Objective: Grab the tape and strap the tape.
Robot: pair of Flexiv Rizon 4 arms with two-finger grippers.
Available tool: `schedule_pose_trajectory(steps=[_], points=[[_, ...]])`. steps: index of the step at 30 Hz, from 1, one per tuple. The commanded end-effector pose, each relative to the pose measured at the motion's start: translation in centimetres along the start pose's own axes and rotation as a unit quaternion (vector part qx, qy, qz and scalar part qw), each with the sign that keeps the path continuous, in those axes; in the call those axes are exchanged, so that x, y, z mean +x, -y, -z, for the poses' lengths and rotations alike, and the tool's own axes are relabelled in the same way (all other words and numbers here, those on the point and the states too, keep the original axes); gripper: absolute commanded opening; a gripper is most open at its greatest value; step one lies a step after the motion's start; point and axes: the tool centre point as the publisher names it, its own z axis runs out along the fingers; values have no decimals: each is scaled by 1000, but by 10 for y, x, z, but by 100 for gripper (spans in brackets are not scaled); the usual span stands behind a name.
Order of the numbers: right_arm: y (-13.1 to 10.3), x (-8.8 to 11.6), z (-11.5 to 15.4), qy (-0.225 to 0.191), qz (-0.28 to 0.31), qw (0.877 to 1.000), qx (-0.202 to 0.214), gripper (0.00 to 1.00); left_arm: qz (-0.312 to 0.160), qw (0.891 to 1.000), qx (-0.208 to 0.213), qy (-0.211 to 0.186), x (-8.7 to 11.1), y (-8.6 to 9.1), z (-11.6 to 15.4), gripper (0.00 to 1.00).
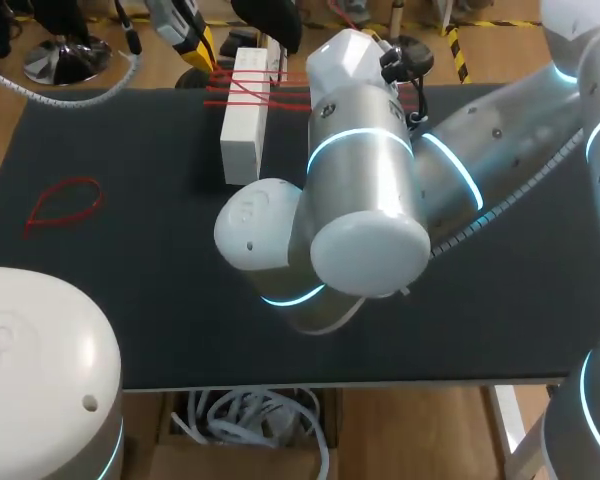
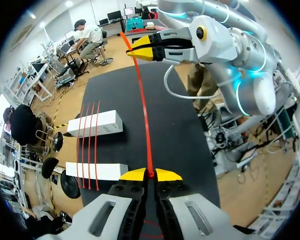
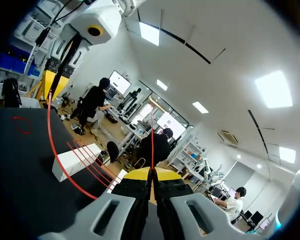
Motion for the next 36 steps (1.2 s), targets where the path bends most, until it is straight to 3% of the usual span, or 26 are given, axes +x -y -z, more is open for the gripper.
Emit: schedule_pose_trajectory(steps=[1, 10, 19, 24, 32, 36], points=[[-1, -3, 0, -3, 0, 1000, 1, 0, 1, 1000, -2, -1, 0, 0, 1, 0], [-1, -3, 0, -3, 0, 1000, 1, 0, 1, 1000, -2, -1, 0, 0, 1, 0], [-6, -3, 3, 36, 135, 990, 9, 0, 1, 1000, -2, -1, 0, 0, 1, 0], [-11, -2, 4, 26, 170, 985, 18, 0, 1, 1000, -2, -1, 0, 0, 1, 0], [-24, 5, 12, -4, 252, 967, 33, 0, 1, 1000, -2, -1, 0, 0, 1, 0], [-29, 9, 16, -11, 305, 951, 38, 0, 1, 1000, -2, -1, 0, 0, 1, 0]])
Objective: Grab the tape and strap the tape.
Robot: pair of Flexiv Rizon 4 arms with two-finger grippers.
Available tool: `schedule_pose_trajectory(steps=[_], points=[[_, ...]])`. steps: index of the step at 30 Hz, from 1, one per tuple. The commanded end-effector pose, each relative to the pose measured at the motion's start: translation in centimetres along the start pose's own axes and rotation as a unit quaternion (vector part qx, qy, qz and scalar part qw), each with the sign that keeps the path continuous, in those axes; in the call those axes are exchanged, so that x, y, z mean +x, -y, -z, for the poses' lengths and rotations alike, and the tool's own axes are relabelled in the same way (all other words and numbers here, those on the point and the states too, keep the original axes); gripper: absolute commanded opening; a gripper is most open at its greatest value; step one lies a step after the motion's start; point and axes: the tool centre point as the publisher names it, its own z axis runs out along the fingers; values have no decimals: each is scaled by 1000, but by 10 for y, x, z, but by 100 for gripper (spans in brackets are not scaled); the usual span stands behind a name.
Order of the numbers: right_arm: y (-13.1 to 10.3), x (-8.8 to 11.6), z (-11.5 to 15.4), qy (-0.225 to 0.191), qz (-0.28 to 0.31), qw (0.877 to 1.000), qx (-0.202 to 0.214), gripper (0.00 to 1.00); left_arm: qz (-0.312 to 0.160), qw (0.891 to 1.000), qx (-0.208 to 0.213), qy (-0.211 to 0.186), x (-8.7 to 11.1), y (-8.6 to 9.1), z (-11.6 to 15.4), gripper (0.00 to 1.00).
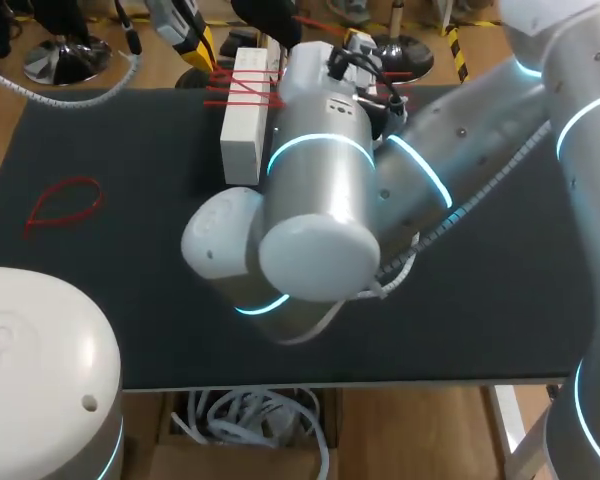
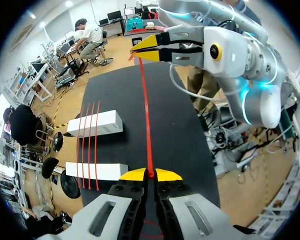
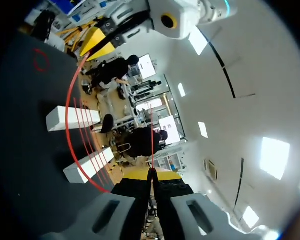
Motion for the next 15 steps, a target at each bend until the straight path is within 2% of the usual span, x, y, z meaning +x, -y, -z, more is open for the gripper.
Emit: schedule_pose_trajectory(steps=[1, 5, 7, 9, 15], points=[[-13, -5, 7, 1, 46, 999, 5, 0, 1, 1000, -2, -1, 0, 0, 1, 0], [-21, -4, 10, 28, 114, 993, -7, 0, 1, 1000, -2, -1, 0, 0, 1, 0], [-24, -1, 11, 62, 156, 986, -16, 0, 1, 1000, -2, -1, 0, 0, 1, 0], [-27, 2, 11, 78, 188, 979, -19, 0, 1, 1000, -2, -1, 0, 0, 1, 0], [-32, 9, 9, 89, 232, 969, -5, 0, 1, 1000, -2, -1, 0, 0, 1, 0]])
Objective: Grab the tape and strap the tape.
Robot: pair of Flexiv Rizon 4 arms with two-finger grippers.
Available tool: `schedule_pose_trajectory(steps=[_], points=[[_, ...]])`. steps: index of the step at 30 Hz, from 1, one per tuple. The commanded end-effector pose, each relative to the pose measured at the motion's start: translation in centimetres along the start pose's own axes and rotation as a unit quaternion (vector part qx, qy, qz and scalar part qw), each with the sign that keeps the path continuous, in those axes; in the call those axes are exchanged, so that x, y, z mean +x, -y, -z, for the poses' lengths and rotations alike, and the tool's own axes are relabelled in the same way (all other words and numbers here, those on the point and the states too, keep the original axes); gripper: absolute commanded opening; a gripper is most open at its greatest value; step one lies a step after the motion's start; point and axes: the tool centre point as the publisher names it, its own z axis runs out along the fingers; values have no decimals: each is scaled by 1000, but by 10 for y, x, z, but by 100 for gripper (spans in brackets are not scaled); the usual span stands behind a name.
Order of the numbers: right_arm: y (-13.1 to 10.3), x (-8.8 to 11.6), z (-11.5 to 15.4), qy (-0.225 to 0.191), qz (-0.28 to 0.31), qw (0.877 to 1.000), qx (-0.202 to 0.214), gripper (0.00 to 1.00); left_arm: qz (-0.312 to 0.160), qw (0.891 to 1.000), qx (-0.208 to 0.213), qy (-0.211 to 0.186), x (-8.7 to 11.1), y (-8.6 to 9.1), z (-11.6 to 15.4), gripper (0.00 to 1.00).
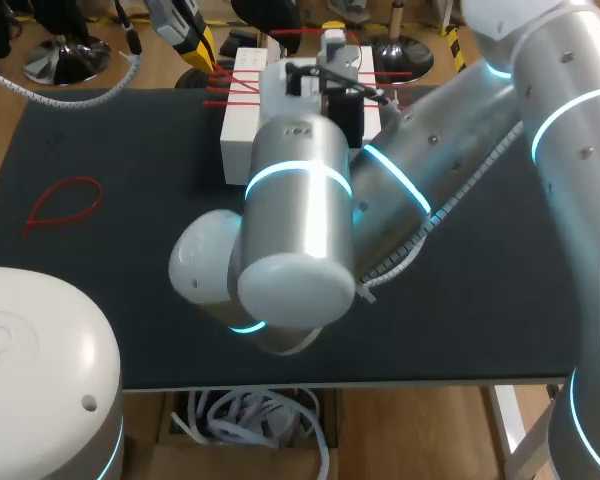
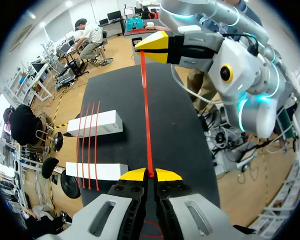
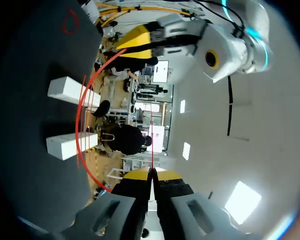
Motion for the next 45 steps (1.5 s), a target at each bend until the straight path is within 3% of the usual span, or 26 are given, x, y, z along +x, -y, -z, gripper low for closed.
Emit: schedule_pose_trajectory(steps=[1, 7, 22, 45], points=[[-12, 8, 1, 29, 32, 999, 17, 0, 1, 1000, -2, -1, 0, 0, 1, 0], [-17, 0, 3, 33, 56, 998, 28, 0, 1, 1000, -2, -1, 0, 0, 1, 0], [-39, -12, 3, 10, 52, 998, 14, 0, 1, 1000, -2, -1, 0, 0, 1, 0], [-71, 5, 1, 4, 75, 997, 2, 0, 1, 1000, -2, -1, 0, 0, 1, 0]])
